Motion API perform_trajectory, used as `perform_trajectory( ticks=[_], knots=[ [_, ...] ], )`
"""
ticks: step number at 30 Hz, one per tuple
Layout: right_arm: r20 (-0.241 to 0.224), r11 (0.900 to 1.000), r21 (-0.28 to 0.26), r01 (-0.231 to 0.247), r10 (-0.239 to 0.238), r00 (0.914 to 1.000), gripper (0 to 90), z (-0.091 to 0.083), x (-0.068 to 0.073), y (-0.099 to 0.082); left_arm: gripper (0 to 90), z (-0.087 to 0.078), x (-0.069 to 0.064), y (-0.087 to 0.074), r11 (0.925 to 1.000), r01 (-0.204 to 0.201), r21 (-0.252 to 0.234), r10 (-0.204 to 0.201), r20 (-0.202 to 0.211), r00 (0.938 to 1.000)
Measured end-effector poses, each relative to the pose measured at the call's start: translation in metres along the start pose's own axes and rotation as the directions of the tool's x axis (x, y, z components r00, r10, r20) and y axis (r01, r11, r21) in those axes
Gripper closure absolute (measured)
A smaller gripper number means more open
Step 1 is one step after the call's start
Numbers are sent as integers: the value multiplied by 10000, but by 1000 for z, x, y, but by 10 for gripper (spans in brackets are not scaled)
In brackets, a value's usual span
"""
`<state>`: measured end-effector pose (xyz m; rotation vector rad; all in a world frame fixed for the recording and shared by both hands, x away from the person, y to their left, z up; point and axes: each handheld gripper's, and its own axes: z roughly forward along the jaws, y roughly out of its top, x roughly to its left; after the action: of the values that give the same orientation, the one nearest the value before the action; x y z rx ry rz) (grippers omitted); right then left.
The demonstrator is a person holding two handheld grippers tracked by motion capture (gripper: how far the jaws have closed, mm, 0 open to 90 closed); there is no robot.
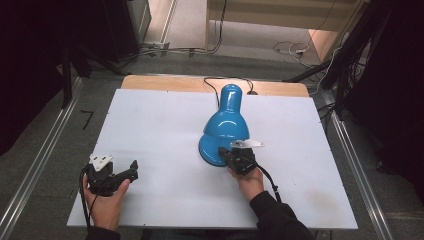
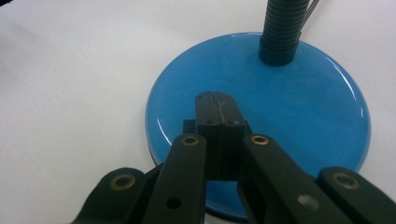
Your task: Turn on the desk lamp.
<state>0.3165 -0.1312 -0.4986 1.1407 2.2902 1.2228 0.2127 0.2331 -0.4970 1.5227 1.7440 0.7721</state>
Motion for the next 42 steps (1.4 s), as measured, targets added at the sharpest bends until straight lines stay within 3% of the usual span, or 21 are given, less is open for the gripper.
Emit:
perform_trajectory(
  ticks=[11,14,25,42],
  knots=[
    [-150,9999,32,-163,163,9998,879,1,2,-3,99,1,1,0,10000,62,2,-62,26,10000],
    [82,10000,-51,-26,26,10000,879,1,6,-4,99,1,1,0,10000,93,-4,-93,31,10000],
    [-291,9995,228,-216,223,9993,877,0,4,-4,99,0,2,0,9999,154,32,-155,32,9999],
    [-395,9996,6,-275,275,9988,859,-12,1,-1,99,0,2,0,9998,174,16,-174,42,9998]
  ],
)
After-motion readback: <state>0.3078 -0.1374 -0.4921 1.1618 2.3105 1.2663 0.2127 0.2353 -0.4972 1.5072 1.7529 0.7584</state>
